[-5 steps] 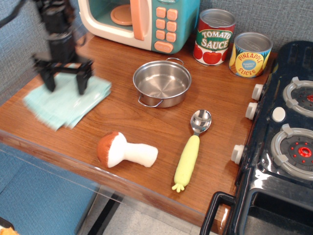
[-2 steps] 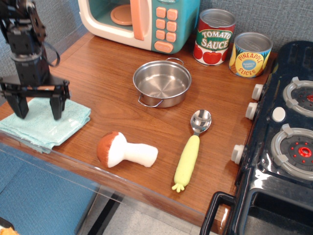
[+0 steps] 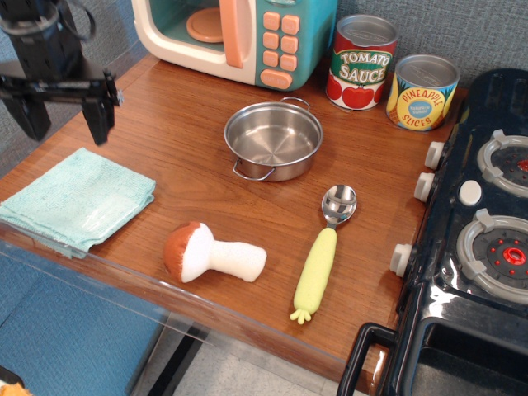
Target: Slide the blue cloth to the edge of the table
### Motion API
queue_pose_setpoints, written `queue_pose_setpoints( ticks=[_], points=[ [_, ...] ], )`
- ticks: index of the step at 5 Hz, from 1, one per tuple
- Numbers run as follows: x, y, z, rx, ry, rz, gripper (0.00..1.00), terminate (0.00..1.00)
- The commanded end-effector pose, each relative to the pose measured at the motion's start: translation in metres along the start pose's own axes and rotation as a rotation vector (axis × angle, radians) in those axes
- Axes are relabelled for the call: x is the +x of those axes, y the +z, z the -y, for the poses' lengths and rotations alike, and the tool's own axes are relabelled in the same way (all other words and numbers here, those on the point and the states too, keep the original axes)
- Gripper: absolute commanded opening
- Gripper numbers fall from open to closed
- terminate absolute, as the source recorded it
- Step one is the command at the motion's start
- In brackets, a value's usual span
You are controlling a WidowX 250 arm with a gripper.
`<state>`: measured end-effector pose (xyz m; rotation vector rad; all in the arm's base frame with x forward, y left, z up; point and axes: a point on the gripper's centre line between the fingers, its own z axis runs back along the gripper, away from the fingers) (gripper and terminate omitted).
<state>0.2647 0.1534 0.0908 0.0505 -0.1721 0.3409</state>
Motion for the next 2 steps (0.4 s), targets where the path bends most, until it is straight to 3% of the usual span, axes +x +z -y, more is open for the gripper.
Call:
queue_pose_setpoints(
  ticks=[1, 2],
  points=[
    [-0.0035, 0.0174, -0.0016, 0.020, -0.049, 0.039, 1.00, 0.00],
    [-0.0035, 0.0174, -0.0016, 0.020, -0.049, 0.039, 1.00, 1.00]
  ],
)
